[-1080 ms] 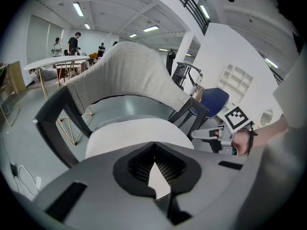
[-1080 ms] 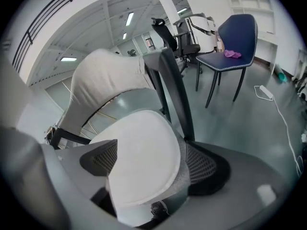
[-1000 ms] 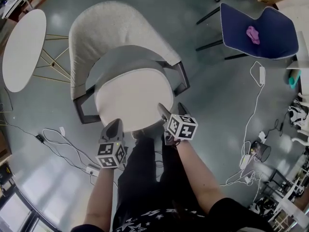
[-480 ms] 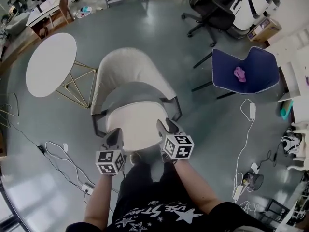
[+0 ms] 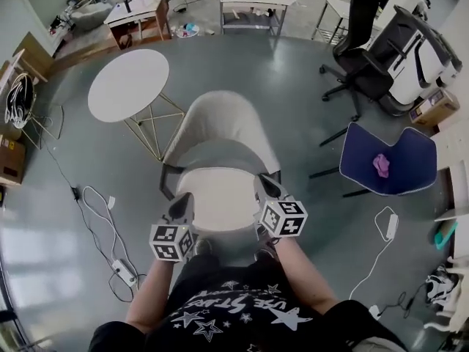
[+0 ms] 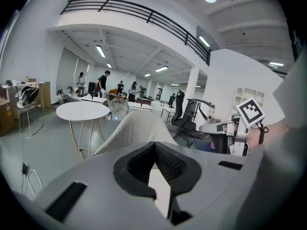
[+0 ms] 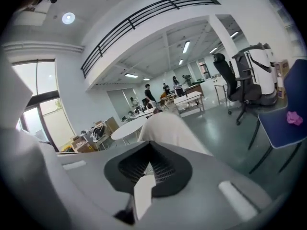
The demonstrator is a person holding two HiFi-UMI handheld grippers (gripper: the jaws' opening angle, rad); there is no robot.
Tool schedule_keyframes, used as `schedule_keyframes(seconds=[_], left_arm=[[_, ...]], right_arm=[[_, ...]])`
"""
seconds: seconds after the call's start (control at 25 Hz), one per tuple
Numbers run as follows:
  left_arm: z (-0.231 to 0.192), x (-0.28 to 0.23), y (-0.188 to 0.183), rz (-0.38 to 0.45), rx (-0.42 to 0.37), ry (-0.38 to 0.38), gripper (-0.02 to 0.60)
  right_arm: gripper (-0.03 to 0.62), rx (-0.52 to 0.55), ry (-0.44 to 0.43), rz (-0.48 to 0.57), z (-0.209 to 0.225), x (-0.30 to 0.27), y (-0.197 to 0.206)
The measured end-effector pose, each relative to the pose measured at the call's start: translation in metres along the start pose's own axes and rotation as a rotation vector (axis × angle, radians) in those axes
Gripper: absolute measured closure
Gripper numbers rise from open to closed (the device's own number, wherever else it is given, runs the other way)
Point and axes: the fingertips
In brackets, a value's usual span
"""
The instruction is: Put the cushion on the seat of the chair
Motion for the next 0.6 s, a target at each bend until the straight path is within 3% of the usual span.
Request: schedule_keyframes(seconds=[0.28,0.6], left_arm=[[0.037,0.017,0.0,0.104,0.039,-0.089,0.574],[0.081,0.052,0.025,0.161,-0.007,-0.191,0.574]], right_arm=[[0.591,0.02,-0.157,0.026,0.012,0.025,-0.016],[0.591,0.039,-0.318,0.01,0.022,0.058,-0.004]])
Point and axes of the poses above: the fingertips, and each gripper's own axes: x backward along the fingers, z to its right, y out of its underside, and after that the axes turned 15 degrees about x, right-handed
